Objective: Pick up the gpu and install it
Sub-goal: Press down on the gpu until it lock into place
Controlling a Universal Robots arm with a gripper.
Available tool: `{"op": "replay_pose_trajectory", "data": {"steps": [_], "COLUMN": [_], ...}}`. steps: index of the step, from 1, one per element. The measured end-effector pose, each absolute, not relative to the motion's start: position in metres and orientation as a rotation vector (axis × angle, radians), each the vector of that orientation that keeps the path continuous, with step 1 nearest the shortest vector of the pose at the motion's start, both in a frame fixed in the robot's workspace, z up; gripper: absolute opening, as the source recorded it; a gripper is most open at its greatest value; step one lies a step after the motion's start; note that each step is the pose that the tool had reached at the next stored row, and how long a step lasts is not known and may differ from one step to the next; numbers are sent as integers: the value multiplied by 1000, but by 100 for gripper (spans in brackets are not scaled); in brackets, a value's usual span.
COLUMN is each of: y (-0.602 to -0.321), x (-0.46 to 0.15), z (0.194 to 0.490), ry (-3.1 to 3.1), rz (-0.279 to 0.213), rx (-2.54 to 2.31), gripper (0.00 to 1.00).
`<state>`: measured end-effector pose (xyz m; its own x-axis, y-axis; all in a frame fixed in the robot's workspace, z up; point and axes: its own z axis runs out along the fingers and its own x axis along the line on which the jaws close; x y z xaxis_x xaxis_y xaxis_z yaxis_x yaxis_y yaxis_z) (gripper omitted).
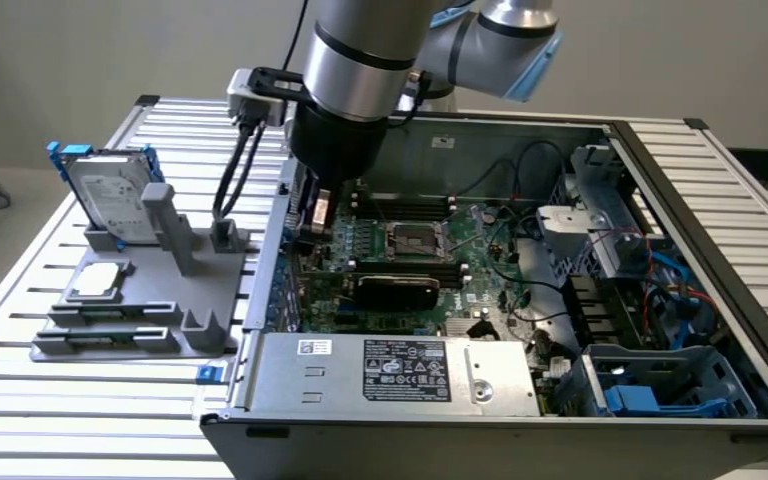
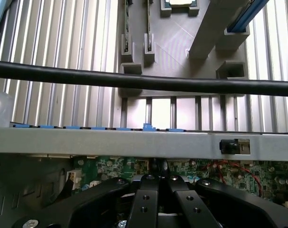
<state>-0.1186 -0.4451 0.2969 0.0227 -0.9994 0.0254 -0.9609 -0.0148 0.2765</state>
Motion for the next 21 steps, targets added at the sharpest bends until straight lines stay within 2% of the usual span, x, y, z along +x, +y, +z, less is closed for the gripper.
{"op": "replay_pose_trajectory", "data": {"steps": [9, 14, 21], "y": [-445, -445, -445], "x": [-105, -96, -84], "z": [307, 307, 307], "ry": [-2044, -2070, -2117], "rz": [-250, -205, -113], "rx": [2084, 2108, 2153], "gripper": [11, 11, 11]}}
